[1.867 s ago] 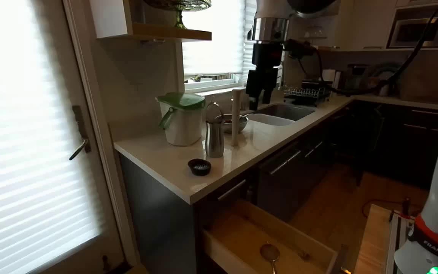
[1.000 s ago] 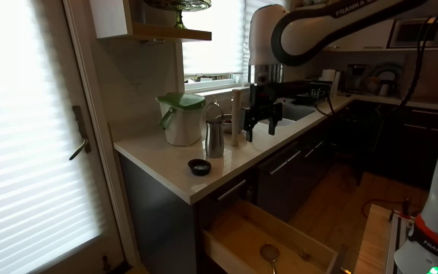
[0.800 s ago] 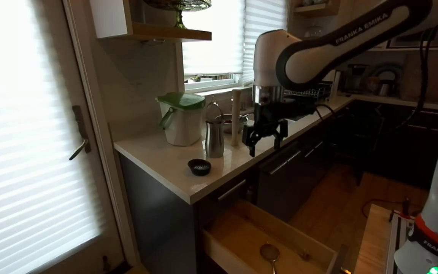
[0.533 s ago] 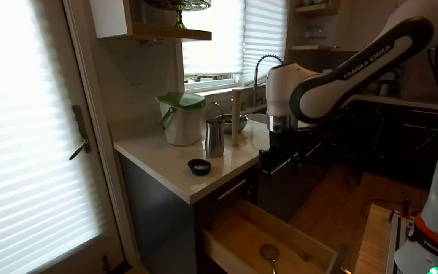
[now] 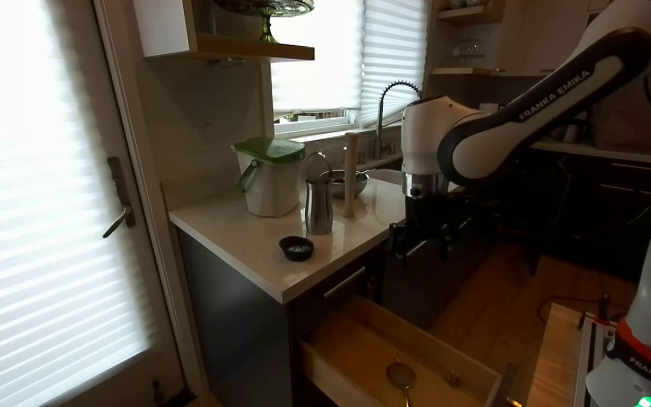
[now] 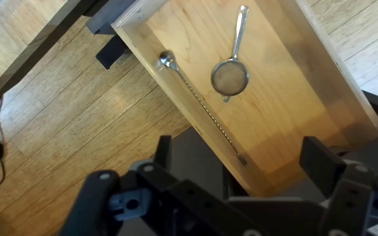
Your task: Pull open the top leftmost drawer under the sink
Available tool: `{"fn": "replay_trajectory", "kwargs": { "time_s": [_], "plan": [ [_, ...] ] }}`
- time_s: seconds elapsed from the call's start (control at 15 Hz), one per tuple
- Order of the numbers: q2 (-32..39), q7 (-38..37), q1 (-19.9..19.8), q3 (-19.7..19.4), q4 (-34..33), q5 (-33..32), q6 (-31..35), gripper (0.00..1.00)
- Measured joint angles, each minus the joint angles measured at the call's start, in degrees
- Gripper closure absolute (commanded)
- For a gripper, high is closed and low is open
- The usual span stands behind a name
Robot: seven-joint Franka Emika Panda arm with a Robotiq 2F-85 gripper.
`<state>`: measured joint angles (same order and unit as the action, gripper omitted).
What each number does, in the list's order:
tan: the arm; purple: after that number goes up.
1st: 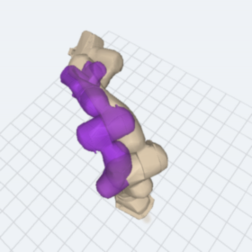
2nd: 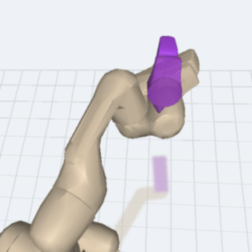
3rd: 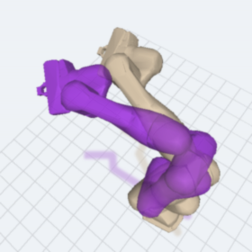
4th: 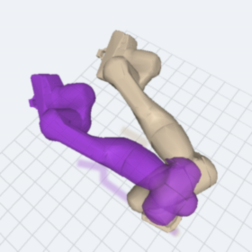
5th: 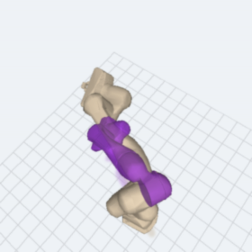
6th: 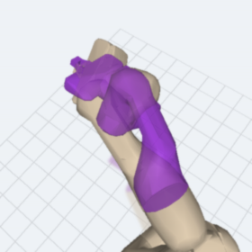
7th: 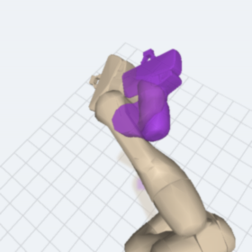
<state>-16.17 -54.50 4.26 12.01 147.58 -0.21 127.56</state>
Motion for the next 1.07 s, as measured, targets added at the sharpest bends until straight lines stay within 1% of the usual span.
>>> {"fn": "replay_trajectory", "kwargs": {
  "time_s": [0.07,0.2,0.4,0.47,0.53,0.6,0.67,0.73,0.8,0.87,1.07],
  "plan": [
    [0.00,-1.79,0.00,0.34,0.67,-0.14,2.34,0.00],
    [-0.01,-6.57,0.10,1.52,3.91,0.11,9.80,0.00],
    [-0.27,-12.70,0.88,3.09,11.38,1.55,24.82,0.00],
    [0.01,-15.24,0.65,4.05,12.71,1.05,29.60,0.00],
    [0.76,-18.56,-0.20,5.49,12.65,-0.04,33.49,0.00],
    [1.55,-22.57,-1.87,7.44,12.35,-2.20,36.80,0.00],
    [2.42,-26.99,-4.78,10.28,11.89,-5.28,40.08,0.00],
    [3.43,-30.55,-7.43,12.77,11.61,-8.05,42.97,0.00],
    [4.56,-33.33,-9.19,14.46,11.55,-10.08,45.34,0.00],
    [6.23,-34.61,-9.81,15.29,11.52,-10.53,46.39,0.00],
    [12.01,-34.64,-9.60,15.36,11.38,-10.53,47.49,0.00]
  ]
}}
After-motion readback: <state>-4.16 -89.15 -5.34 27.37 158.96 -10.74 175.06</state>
